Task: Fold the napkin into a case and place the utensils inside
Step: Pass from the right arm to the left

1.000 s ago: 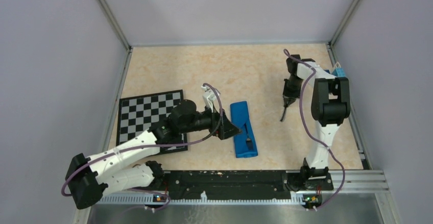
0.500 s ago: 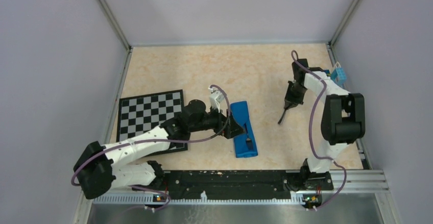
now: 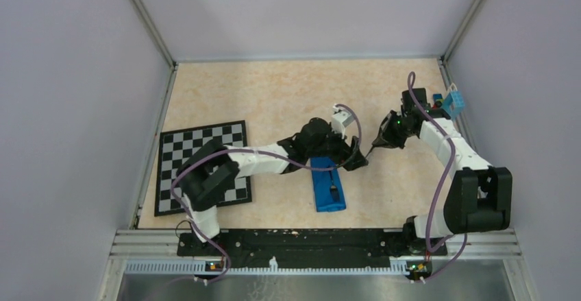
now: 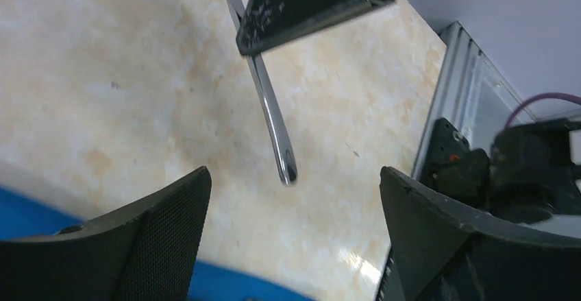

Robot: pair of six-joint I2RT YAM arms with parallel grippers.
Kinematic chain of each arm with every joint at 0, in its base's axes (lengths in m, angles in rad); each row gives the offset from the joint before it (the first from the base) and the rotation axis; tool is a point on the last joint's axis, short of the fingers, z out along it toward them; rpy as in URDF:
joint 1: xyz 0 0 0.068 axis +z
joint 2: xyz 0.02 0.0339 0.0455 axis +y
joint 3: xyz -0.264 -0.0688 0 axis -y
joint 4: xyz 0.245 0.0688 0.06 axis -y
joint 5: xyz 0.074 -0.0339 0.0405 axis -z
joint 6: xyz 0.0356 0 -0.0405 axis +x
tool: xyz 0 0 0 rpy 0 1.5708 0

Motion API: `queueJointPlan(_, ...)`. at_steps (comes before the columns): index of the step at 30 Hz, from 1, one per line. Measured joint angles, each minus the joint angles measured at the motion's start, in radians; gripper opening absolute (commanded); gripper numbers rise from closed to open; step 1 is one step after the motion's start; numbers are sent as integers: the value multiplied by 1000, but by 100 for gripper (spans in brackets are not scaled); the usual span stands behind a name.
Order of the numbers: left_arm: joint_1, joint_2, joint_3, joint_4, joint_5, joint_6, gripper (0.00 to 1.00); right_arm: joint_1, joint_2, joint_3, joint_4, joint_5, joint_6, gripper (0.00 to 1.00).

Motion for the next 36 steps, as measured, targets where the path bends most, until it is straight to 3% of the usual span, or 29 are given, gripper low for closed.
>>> queueJointPlan(2, -2, 116, 108, -5, 12, 25, 94, 0, -16, -2, 6, -18, 12, 0)
queueJointPlan(5, -2, 246, 216, -4, 46, 43, 82, 1, -42, -7, 21, -41, 26, 0)
queueJointPlan(11, -2, 328, 254, -11, 83, 33, 34, 1, -77, -32, 45, -84, 55, 0)
queueJointPlan(13, -2, 328, 254, -9, 88, 25, 7, 1, -90, -40, 48, -93, 67, 0)
queueJointPlan(14, -2, 328, 254, -3, 91, 23, 0, 1, -95, -42, 50, -98, 69, 0)
queueJointPlan(16, -2, 327, 253, -7, 83, 26, 0, 0, -112, -51, 58, -116, 72, 4)
queueJointPlan(18, 2, 324, 251, -28, 81, 23, 0, 1, -135, -66, 73, -145, 69, 33)
queueJointPlan(21, 25, 293, 229, -90, 111, 3, 0, 3, -163, -67, 85, -166, 31, 53)
queueJointPlan(28, 205, 2, 48, -338, 315, -22, 0, 56, -368, -149, 260, -220, -176, 63)
queueJointPlan(31, 274, -164, 45, -484, 394, 21, 0, 248, -573, -257, 443, -229, -399, 75)
queueJointPlan(36, 298, -390, 45, -681, 505, 99, 0, 564, -854, -368, 575, -334, -882, 72)
